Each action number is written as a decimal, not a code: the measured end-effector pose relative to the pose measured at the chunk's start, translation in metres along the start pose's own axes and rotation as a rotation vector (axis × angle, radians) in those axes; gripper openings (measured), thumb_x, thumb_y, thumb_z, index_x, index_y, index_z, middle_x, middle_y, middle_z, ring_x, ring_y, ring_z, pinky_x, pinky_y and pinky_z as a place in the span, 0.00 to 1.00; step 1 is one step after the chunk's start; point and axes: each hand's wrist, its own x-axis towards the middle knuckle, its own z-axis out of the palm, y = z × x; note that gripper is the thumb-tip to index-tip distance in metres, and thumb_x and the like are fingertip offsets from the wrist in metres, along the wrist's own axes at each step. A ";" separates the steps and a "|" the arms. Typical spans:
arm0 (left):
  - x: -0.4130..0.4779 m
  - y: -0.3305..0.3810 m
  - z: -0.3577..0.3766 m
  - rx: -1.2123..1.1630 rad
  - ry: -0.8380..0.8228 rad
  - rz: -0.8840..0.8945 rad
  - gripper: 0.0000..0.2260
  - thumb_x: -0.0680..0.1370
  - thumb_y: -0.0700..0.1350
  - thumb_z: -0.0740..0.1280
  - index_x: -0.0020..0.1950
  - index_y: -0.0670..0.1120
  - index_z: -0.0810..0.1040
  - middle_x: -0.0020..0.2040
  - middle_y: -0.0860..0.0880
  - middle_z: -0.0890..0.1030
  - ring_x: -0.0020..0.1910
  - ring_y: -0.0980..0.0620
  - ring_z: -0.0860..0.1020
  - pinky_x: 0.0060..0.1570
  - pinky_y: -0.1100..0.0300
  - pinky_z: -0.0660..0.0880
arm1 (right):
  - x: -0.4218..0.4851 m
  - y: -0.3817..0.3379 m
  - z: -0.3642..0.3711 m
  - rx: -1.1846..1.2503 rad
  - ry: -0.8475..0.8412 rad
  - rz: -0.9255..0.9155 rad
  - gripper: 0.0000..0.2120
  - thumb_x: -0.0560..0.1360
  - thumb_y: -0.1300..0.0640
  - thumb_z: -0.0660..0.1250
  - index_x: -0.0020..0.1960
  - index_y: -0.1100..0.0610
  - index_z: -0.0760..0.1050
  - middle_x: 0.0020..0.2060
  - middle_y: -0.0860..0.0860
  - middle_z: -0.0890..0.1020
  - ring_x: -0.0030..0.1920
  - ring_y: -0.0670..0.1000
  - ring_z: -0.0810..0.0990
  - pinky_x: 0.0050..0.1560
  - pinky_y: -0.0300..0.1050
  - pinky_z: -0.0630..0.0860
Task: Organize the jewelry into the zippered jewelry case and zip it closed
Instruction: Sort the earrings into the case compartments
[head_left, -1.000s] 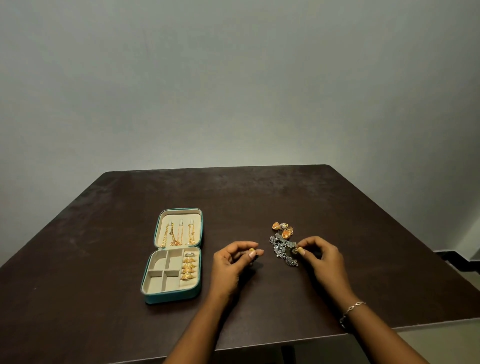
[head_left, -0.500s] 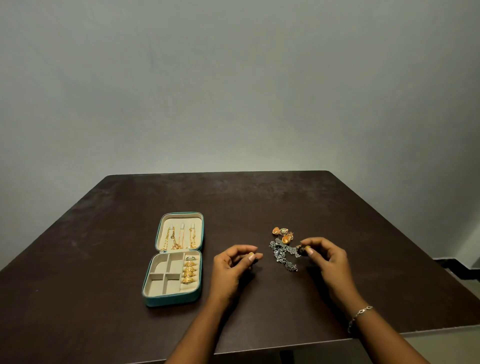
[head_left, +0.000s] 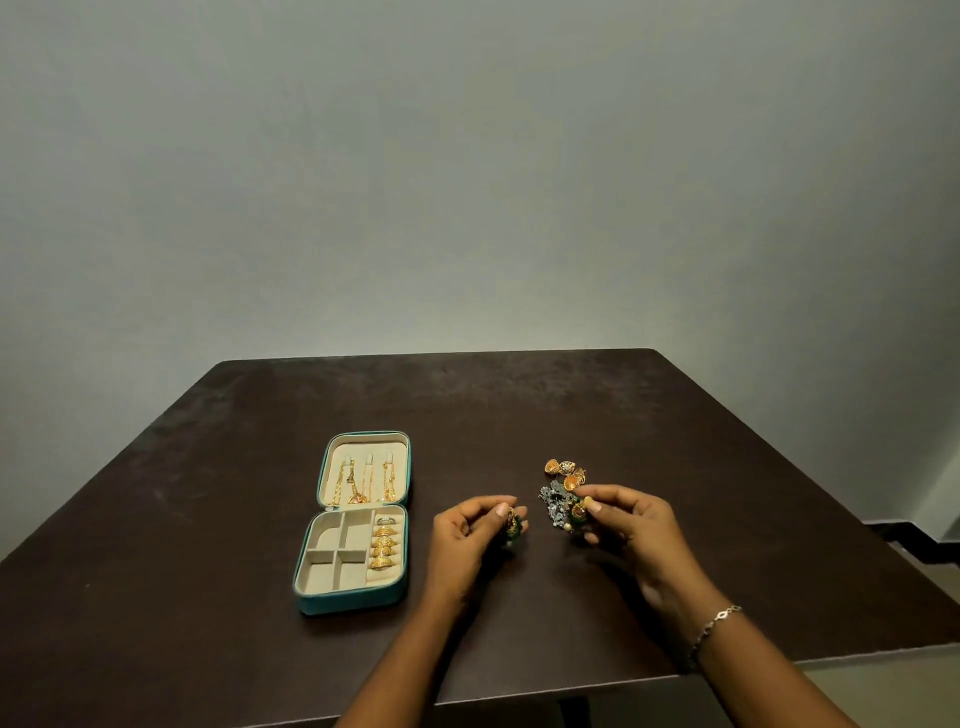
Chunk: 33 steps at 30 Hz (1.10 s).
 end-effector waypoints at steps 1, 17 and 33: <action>-0.001 0.001 0.001 0.021 -0.003 0.000 0.06 0.75 0.32 0.64 0.47 0.39 0.80 0.40 0.43 0.85 0.39 0.51 0.83 0.37 0.64 0.78 | -0.002 -0.001 0.001 -0.008 -0.001 0.013 0.09 0.74 0.70 0.62 0.48 0.64 0.79 0.29 0.51 0.81 0.26 0.45 0.76 0.30 0.39 0.75; -0.031 0.044 -0.030 0.206 0.005 0.180 0.09 0.74 0.30 0.64 0.44 0.43 0.80 0.38 0.46 0.84 0.38 0.51 0.83 0.35 0.63 0.78 | -0.022 -0.006 0.030 -0.133 -0.100 -0.138 0.08 0.72 0.73 0.64 0.43 0.63 0.79 0.43 0.59 0.81 0.39 0.50 0.79 0.34 0.33 0.76; -0.061 0.062 -0.129 0.457 0.410 0.379 0.13 0.75 0.32 0.64 0.46 0.50 0.80 0.43 0.51 0.83 0.41 0.59 0.81 0.37 0.66 0.78 | -0.015 0.002 0.115 -0.277 -0.287 -0.245 0.08 0.72 0.70 0.66 0.42 0.59 0.79 0.37 0.54 0.82 0.37 0.46 0.80 0.36 0.35 0.78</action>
